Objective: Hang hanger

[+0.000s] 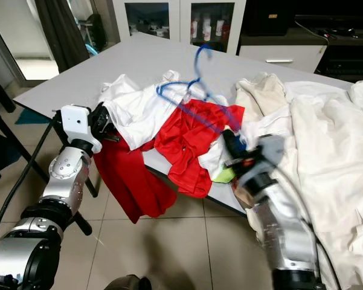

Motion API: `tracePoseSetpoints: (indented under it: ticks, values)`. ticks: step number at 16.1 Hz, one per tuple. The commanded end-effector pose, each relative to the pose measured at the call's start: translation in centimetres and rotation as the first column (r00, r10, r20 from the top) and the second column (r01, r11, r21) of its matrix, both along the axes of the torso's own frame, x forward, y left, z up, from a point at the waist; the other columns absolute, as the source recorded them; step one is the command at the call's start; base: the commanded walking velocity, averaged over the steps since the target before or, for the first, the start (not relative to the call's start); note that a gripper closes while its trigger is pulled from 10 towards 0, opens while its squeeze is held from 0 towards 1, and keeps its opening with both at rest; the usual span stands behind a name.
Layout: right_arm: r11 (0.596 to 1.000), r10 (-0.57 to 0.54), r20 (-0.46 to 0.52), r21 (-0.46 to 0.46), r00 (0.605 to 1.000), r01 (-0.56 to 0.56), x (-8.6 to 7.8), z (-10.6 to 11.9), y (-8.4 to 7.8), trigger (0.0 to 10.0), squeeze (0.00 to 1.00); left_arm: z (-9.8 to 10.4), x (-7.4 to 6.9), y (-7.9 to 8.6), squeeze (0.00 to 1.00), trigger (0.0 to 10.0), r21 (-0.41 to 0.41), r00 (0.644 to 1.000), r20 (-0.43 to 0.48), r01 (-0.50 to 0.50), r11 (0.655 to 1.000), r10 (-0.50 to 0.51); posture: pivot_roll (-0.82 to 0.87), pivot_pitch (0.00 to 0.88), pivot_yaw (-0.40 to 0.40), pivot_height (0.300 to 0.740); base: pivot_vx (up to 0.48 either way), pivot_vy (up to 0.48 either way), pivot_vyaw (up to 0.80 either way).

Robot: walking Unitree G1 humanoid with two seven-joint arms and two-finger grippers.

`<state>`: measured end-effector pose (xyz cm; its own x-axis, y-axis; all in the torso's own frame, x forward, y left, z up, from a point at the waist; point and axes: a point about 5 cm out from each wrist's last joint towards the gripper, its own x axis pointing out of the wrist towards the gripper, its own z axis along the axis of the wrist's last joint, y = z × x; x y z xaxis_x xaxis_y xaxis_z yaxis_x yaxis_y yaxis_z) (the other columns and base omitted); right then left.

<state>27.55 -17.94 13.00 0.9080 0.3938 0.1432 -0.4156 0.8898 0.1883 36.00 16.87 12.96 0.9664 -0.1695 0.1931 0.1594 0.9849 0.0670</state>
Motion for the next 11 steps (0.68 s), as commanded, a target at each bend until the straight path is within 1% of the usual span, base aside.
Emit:
tracePoseSetpoints:
  ticks: [1, 2, 3, 4, 5, 6, 7, 9, 10, 11]
  values:
    - [1.000, 0.004, 0.023, -0.009, 1.000, -0.004, 0.2, 0.4, 0.1, 10.0, 0.00, -0.4, -0.2, 0.4, 0.00, 10.0, 0.007, 1.000, -0.014, -0.017, 1.000, 0.017, 0.09, 0.000, 0.039, 0.740, 0.000, 0.000, 0.00]
    - [0.999, 0.040, 0.030, 0.005, 0.999, -0.040, 0.2, 0.7, 0.5, 10.0, 0.00, -0.4, -0.2, 0.5, 0.00, 10.0, 0.006, 1.000, -0.013, -0.023, 1.000, 0.023, 0.09, 0.000, 0.037, 0.740, 0.000, 0.000, 0.00]
    - [0.996, 0.087, 0.040, 0.010, 0.995, -0.087, 0.1, 1.1, 0.0, 10.0, 0.00, -0.3, -0.1, 0.5, 0.00, 10.0, 0.005, 1.000, -0.011, -0.028, 1.000, 0.028, 0.09, 0.000, 0.036, 0.740, 0.000, 0.000, 0.00]
    - [0.996, 0.091, 0.049, -0.007, 0.995, -0.091, 0.1, 1.3, -0.6, 10.0, 0.00, -0.3, -0.1, 0.5, 0.00, 10.0, 0.005, 1.000, -0.011, -0.029, 1.000, 0.029, 0.09, 0.000, 0.036, 0.740, 0.000, 0.000, 0.00]
    - [0.996, 0.087, 0.055, -0.016, 0.995, -0.087, 0.1, 1.5, -1.0, 10.0, 0.00, -0.3, -0.1, 0.5, 0.00, 10.0, 0.005, 1.000, -0.011, -0.029, 1.000, 0.029, 0.09, 0.000, 0.036, 0.740, 0.000, 0.000, 0.00]
    - [0.999, 0.042, 0.069, -0.015, 0.997, -0.041, 0.3, 2.2, -2.5, 10.0, 0.00, -0.3, -0.1, 0.5, 0.00, 10.0, 0.005, 1.000, -0.010, -0.029, 1.000, 0.029, 0.09, 0.000, 0.037, 0.740, 0.000, 0.000, 0.00]
    - [1.000, 0.018, 0.080, -0.005, 0.997, -0.017, 0.4, 2.8, -3.6, 10.0, 0.00, -0.4, -0.1, 0.5, 0.00, 10.0, 0.005, 1.000, -0.011, -0.029, 1.000, 0.029, 0.09, 0.000, 0.038, 0.740, 0.000, 0.000, 0.00]
    - [0.999, 0.038, 0.096, -0.001, 0.995, -0.039, 0.0, 3.6, -4.2, 10.0, 0.00, -0.4, -0.2, 0.5, 0.00, 10.0, 0.006, 0.999, -0.014, -0.029, 1.000, 0.029, 0.09, 0.000, 0.038, 0.740, 0.000, 0.000, 0.00]
    - [0.996, 0.092, 0.098, 0.008, 0.991, -0.093, -0.4, 4.0, -4.3, 10.0, 0.00, -0.4, -0.2, 0.5, 0.00, 10.0, 0.005, 0.999, -0.014, -0.029, 1.000, 0.029, 0.09, 0.000, 0.038, 0.740, 0.000, 0.000, 0.00]
    - [0.992, 0.123, 0.091, -0.001, 0.988, -0.123, -0.7, 4.0, -4.1, 10.0, 0.00, -0.4, -0.2, 0.5, 0.00, 10.0, 0.006, 0.999, -0.014, -0.030, 1.000, 0.030, 0.09, 0.000, 0.037, 0.740, 0.000, 0.000, 0.00]
